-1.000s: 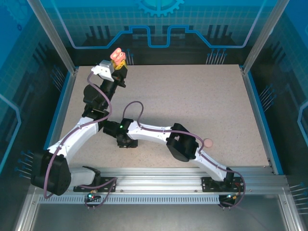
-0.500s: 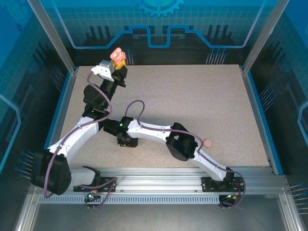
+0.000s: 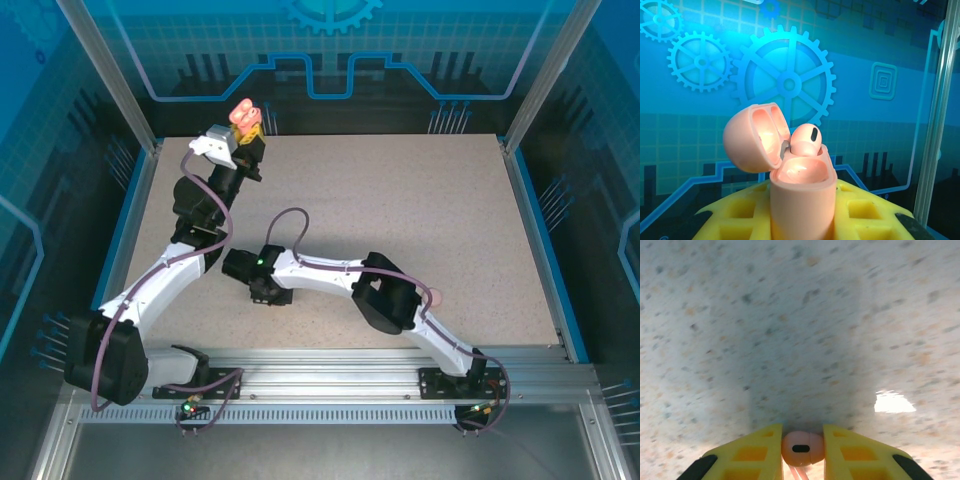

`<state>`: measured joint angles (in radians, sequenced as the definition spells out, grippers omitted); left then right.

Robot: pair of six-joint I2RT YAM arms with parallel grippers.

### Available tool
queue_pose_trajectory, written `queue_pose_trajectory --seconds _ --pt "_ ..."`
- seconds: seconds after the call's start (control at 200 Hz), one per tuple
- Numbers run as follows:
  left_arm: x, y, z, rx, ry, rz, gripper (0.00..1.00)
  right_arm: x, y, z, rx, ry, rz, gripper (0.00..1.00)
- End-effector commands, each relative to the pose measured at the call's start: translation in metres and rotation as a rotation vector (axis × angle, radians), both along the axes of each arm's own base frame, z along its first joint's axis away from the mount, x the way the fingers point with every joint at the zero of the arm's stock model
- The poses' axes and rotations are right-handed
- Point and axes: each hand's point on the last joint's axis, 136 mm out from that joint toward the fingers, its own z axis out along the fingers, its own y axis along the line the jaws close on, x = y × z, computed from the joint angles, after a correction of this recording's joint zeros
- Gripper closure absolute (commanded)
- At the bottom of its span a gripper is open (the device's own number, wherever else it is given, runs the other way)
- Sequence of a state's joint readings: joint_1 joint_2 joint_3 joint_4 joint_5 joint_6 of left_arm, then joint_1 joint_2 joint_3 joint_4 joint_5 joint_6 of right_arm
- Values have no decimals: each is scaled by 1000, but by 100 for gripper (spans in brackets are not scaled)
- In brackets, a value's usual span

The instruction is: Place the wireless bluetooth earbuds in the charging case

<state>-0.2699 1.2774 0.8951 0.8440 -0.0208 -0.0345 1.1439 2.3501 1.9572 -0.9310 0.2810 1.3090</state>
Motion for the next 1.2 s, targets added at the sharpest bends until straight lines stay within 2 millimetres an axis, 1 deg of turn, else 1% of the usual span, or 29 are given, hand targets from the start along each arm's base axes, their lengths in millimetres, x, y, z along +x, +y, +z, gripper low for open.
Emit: queue_pose_trajectory --seconds 0.0,0.115,0.245,0.32,0.42,0.555,0.625,0.695,0.705,0.725,0.79,0.89,0.965,1.065,1.195 --pt "-6 0 10 -28 -37 -30 100 25 -21 42 7 -147 -44 79" --pt "-10 -2 12 -27 -38 -50 100 35 -45 67 6 -223 -59 79" --pt "-16 -8 17 -19 -47 -91 100 50 -83 96 11 -309 -84 78" --pt "-22 -13 21 -6 -55 -123 100 64 -105 123 35 -381 -90 78" --pt "-28 -23 24 18 -60 -181 100 84 -134 166 70 -489 -81 77" --pt "-37 -41 27 65 -73 -255 100 111 -165 240 150 -659 -60 77" --pt "-42 -51 26 96 -85 -278 100 121 -176 277 205 -744 -42 76" --pt "-46 -61 26 123 -91 -292 100 129 -184 315 283 -834 -16 76" --pt "-46 -63 26 127 -90 -294 100 130 -184 317 286 -839 -16 76" --pt "-47 -65 26 134 -94 -299 100 132 -187 330 309 -869 -9 76" --pt "-50 -74 26 160 -102 -308 100 136 -191 365 379 -945 16 76" --pt "-50 -84 27 188 -115 -300 100 137 -194 407 467 -1040 55 76" --pt "-47 -89 26 198 -121 -275 100 134 -194 433 520 -1103 86 76" --pt "-39 -91 26 195 -124 -237 100 129 -191 461 594 -1175 126 75" --pt "-29 -100 20 213 -106 -214 100 122 -184 483 687 -1244 170 76"
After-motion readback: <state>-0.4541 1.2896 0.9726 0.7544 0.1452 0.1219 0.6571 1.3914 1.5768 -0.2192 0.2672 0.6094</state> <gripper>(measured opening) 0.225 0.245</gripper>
